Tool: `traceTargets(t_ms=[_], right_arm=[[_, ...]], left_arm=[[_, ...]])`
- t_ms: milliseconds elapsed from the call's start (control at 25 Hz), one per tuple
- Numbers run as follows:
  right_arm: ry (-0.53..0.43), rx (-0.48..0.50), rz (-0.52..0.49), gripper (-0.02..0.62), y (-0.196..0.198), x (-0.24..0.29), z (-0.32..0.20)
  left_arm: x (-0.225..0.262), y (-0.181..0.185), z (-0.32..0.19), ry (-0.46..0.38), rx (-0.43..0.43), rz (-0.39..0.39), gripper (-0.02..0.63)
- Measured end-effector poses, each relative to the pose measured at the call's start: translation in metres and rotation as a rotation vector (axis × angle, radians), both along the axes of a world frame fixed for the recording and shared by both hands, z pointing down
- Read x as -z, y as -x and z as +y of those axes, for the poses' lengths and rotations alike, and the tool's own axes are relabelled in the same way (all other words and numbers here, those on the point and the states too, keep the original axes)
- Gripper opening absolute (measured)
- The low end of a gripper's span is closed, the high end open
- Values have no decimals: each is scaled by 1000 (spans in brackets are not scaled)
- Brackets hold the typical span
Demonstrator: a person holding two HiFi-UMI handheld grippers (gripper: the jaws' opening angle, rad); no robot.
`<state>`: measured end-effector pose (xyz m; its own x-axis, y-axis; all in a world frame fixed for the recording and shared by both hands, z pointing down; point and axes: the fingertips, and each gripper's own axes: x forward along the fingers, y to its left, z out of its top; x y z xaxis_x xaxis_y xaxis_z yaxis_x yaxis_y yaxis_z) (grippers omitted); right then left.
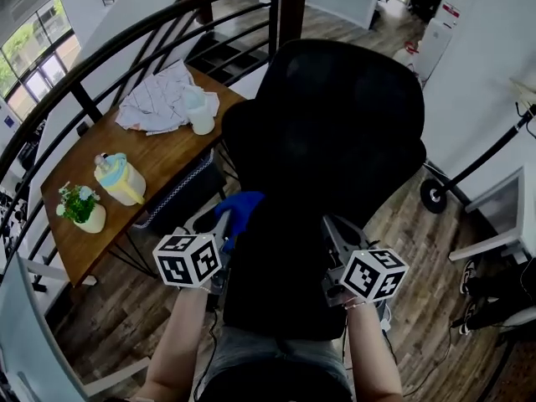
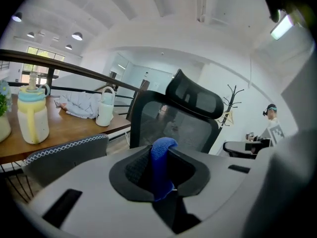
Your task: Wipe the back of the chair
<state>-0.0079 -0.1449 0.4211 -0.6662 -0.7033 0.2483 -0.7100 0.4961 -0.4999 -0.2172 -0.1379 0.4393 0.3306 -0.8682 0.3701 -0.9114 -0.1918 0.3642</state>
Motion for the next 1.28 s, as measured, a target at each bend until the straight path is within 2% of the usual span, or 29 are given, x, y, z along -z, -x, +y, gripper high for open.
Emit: traceTargets(t_ms=[240, 440, 680, 920, 1280], right_arm=[[-103, -14, 0, 29, -16, 38, 2], [-158, -13, -35, 29, -29, 67, 8], [-232, -22, -27, 29, -45, 89, 15], [-253, -11, -4, 29, -51, 90, 21], [-249, 22, -1, 29, -47, 84, 28]], left_arm=[[38, -37, 2, -76, -73, 39, 66], [56, -62, -3, -114, -105, 47, 66], [79, -95, -5, -171, -179, 52, 66], [86, -123, -3, -187, -271, 34, 66], [81, -148, 7, -170, -312, 66, 66]])
